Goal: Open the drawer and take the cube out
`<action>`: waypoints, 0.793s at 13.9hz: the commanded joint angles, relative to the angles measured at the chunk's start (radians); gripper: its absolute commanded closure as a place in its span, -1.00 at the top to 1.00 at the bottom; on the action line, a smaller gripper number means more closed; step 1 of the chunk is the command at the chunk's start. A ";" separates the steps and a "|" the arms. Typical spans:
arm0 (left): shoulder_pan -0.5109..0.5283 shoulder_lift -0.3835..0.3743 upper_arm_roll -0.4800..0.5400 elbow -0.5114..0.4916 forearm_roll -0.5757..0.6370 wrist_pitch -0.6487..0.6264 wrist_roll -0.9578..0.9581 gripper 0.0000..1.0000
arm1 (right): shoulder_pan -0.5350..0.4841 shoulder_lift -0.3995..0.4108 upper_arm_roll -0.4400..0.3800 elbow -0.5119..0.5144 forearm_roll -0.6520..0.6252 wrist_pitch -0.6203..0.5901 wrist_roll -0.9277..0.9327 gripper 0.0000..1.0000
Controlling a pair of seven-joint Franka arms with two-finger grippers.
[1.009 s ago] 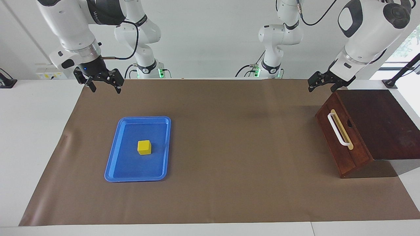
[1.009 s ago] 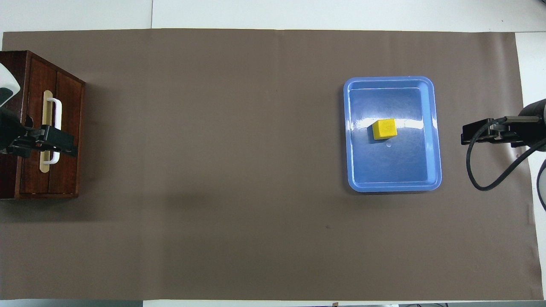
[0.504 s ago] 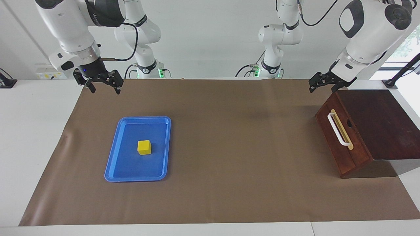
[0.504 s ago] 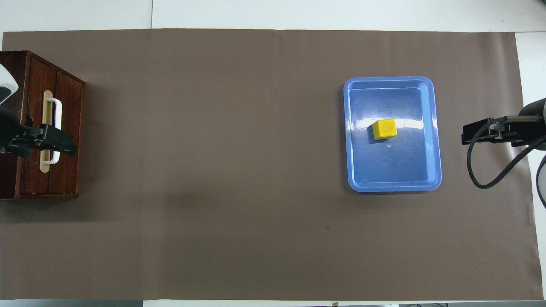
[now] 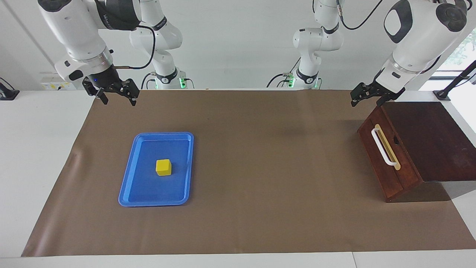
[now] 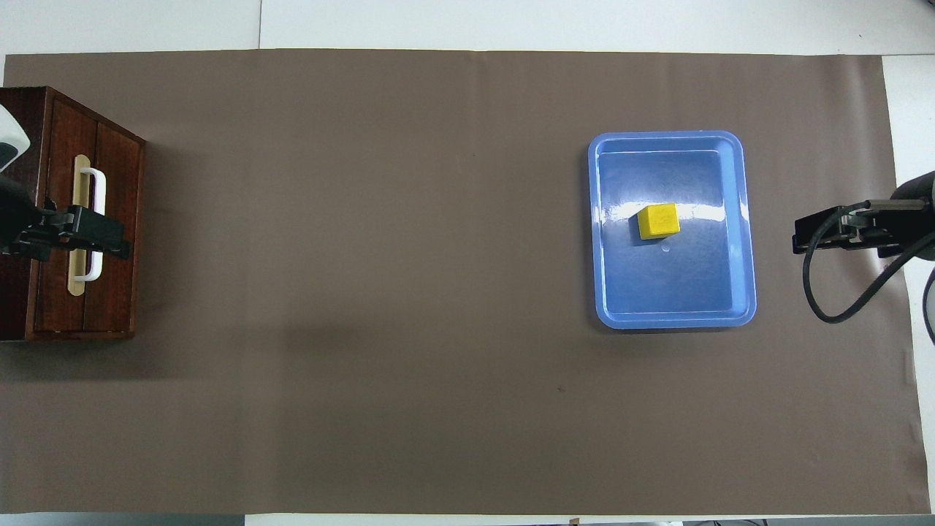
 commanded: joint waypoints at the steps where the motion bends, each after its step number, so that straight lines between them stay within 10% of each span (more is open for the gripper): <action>1: 0.016 0.006 -0.013 0.011 -0.008 0.013 0.021 1.00 | -0.010 0.010 0.006 0.017 0.004 -0.031 -0.053 1.00; 11: 0.016 0.006 -0.005 0.009 -0.008 0.026 0.021 1.00 | -0.008 0.007 0.006 0.009 0.004 -0.039 -0.052 1.00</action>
